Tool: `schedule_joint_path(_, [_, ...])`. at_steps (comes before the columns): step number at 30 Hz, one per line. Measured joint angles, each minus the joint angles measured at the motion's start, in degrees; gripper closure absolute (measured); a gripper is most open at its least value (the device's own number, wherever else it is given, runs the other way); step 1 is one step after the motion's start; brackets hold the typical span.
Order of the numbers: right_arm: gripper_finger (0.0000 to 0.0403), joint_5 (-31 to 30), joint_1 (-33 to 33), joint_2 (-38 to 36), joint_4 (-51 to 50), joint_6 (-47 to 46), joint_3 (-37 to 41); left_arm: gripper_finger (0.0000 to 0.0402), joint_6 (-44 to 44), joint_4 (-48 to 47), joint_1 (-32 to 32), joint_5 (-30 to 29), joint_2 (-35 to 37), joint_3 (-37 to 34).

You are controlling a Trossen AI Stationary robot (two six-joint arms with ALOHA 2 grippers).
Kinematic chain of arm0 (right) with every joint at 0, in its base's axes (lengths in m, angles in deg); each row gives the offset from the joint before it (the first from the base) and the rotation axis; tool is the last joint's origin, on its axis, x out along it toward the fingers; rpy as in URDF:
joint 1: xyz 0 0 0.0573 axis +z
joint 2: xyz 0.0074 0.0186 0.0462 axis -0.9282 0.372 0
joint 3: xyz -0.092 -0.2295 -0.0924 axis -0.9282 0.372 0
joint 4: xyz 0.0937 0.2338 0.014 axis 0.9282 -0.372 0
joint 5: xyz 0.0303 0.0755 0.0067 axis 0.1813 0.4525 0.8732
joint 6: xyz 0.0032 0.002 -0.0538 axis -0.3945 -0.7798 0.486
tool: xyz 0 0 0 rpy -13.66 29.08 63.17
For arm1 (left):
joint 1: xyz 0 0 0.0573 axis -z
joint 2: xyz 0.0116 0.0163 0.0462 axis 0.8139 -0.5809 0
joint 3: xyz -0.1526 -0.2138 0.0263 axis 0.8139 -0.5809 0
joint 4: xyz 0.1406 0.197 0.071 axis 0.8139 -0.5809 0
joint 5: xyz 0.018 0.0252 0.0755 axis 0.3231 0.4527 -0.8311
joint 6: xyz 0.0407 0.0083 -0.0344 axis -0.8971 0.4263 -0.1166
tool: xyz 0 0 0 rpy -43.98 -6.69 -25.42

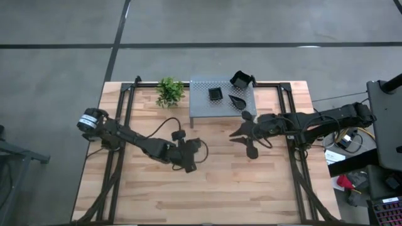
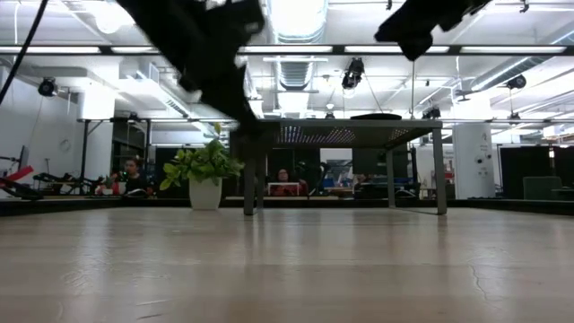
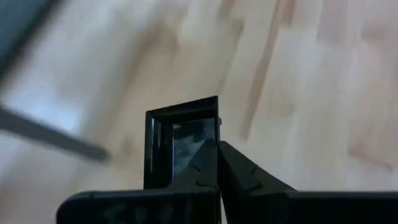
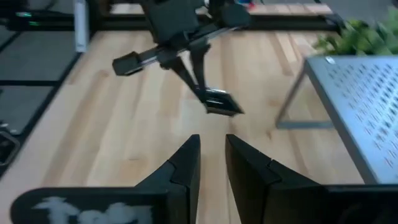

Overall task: Pick & Place Mini shaped plates
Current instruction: Stack the square plate on top of the other square plate on the shelf

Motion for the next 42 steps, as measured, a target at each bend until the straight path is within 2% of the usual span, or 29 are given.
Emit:
schedule_joint_path(2, [0.0337,-0.03,1.41,-0.97,0.3,0.93,0.22,0.0401,-4.03,-0.03,1.55,-4.06,0.0,2.3])
schedule_joint_path(4, [0.0344,-0.31,2.71,-2.06,0.57,1.66,0.79,0.0401,-8.27,-0.05,2.16,-5.76,0.0,5.13])
schedule_joint_path(10, [0.0387,-4.37,7.12,-5.4,7.13,3.11,5.32,0.0401,-14.48,-6.09,-1.6,-5.0,0.0,15.03])
schedule_joint_path(14, [0.0394,-4.75,10.27,-8.78,14.37,5.15,10.55,0.0401,-16.23,-12.81,-6.22,-0.6,0.0,20.88])
schedule_joint_path(17, [0.0394,-4.82,11.94,-11.16,17.04,6.68,14.0,0.0401,-20.94,-13.47,-9.36,-1.33,0.02,23.32])
schedule_joint_path(21, [0.0394,-4.99,12.55,-13.27,19.04,7.41,18.28,0.0401,-30.5,-9.09,-12.82,-2.47,0.02,24.77])
schedule_joint_path(25, [0.0394,-4.99,12.55,-14.53,21.71,7.41,21.7,0.0401,-36.99,-2.37,-17.34,2.4,0.01,24.76])
schedule_joint_path(28, [0.0394,-4.99,12.55,-15.51,25.28,7.44,23.89,0.0401,-41.93,1.9,-20.28,3.11,-0.09,24.59])
schedule_joint_path(35, [0.0394,-5.02,12.53,-16.66,29.53,7.39,27.97,0.0401,-41.58,2.92,-28.11,5.19,-0.15,23.94])
schedule_joint_path(42, [0.0394,-5.15,12.5,-16.68,30.2,7.32,28.52,0.0401,-42.91,8.84,-29.2,8.64,-3.76,24.14])
